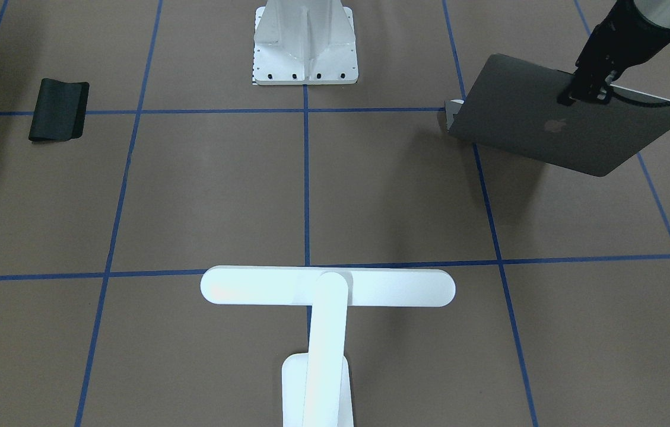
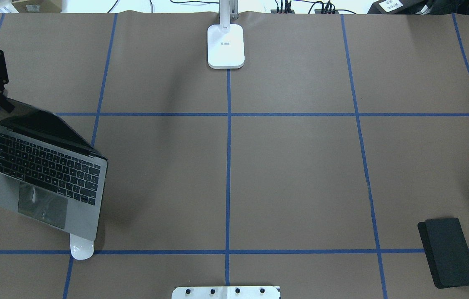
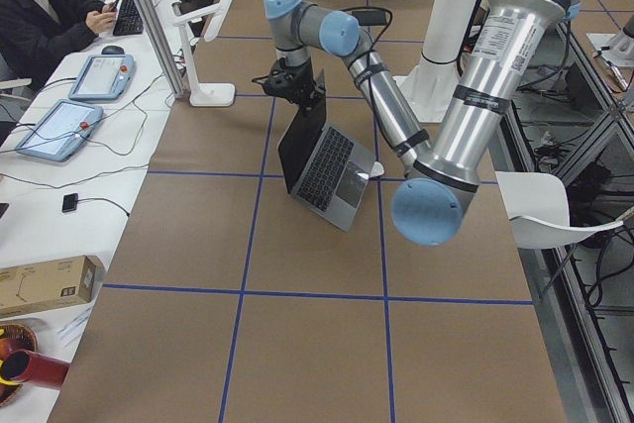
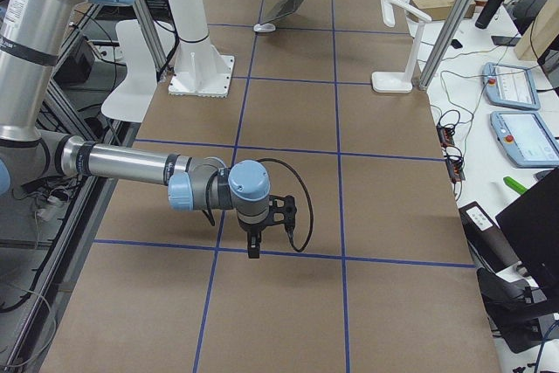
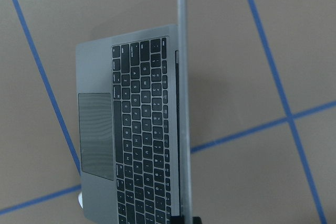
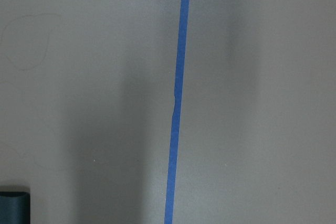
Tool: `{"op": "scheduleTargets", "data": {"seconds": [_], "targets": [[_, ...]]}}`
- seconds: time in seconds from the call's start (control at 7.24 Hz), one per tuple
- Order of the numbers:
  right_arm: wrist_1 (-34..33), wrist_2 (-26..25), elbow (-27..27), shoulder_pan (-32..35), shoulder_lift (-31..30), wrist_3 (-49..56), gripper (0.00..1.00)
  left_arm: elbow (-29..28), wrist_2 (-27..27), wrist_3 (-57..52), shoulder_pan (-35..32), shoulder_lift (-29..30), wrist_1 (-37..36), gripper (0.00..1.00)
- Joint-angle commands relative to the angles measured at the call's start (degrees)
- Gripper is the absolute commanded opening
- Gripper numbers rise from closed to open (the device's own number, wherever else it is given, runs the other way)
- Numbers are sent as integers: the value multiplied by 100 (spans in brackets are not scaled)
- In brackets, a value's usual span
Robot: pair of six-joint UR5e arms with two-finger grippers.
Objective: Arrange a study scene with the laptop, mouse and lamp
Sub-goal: 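Carry the laptop with the left gripper toward the white lamp and lower it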
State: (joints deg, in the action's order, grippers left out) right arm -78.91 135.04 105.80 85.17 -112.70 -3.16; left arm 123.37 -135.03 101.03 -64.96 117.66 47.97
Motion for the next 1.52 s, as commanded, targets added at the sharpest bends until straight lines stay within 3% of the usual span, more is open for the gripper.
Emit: {"op": "scheduleTargets", "data": {"seconds": [0.0, 0.28, 0.69, 0.97, 1.38], "targets": [[-19, -22, -15, 0, 37, -9, 100, -575, -119, 231, 71, 1009, -245, 0], [-115, 4, -24, -9, 46, -27, 100, -935, -138, 1194, 457, 1346, 541, 0], [-265, 118, -24, -18, 20, -18, 100, -2217, -77, 2786, 624, 2013, 2080, 0], [-292, 172, -33, -18, 11, -18, 100, -2850, 518, 3473, 886, 2505, 2434, 0], [-336, 216, -59, -18, 11, -18, 100, -3537, 1073, 4027, 1169, 2613, 3539, 0]]}}
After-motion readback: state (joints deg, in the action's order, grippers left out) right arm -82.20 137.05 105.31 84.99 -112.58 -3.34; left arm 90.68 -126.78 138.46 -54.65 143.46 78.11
